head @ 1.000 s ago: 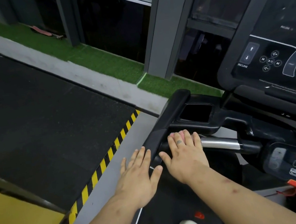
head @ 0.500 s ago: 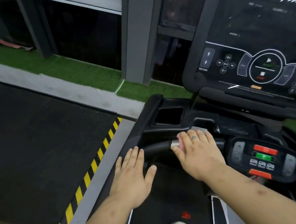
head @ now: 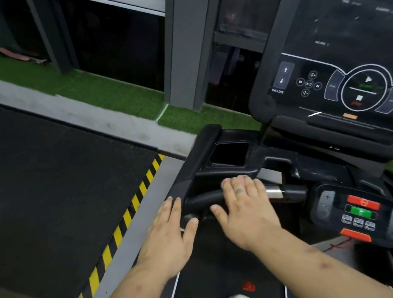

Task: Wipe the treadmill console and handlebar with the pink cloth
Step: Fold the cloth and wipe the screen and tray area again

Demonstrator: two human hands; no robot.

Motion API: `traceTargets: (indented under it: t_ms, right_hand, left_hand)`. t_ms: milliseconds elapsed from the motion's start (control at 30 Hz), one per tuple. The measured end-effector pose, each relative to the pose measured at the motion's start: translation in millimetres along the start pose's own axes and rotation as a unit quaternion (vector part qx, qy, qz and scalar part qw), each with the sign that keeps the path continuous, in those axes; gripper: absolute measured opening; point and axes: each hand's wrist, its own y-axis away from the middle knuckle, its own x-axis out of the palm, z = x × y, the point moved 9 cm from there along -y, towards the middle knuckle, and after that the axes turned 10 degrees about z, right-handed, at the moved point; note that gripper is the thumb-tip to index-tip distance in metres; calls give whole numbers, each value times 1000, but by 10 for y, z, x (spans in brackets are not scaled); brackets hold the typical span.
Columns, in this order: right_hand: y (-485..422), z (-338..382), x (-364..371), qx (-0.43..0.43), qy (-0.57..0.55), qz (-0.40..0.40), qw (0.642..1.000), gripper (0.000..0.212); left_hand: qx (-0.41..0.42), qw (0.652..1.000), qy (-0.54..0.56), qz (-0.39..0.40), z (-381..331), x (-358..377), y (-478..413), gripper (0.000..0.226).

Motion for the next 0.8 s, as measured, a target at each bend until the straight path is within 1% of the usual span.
traceTargets:
  t_ms: [67,133,200,267,433,533,667,800]
  right_hand:
    - [-121,297,59,-23,18,16,999,80]
    - [-225,521,154,-41,44,36,998,78]
    - [-282,630,224,-54,62,47,995,76]
    - [-283,623,239,-68,59,43,995,74]
    - [-171,377,158,-94,40,8,995,70]
    - [-83,223,115,-86,32,1,996,68]
    - [14,-36,35,-70,15,-5,997,67]
    - [77,-315,-8,-57,5,-11,998,67]
  left_hand:
    - [0,1000,12,4,15,11,-2,77]
    - [3,1000,30,9,32,25,-13,84]
    - [2,999,47,11,46,25,-6,96]
    - [2,999,51,8,41,21,1,98]
    - [-6,1000,28,-2,-19,5,-19,81]
    - [0,1000,18,-5,-96,-7,-27,80]
    - [16,1000,-5,-12,-305,-37,-2,70]
    - [22,1000,-12,-17,-525,-43,13,68]
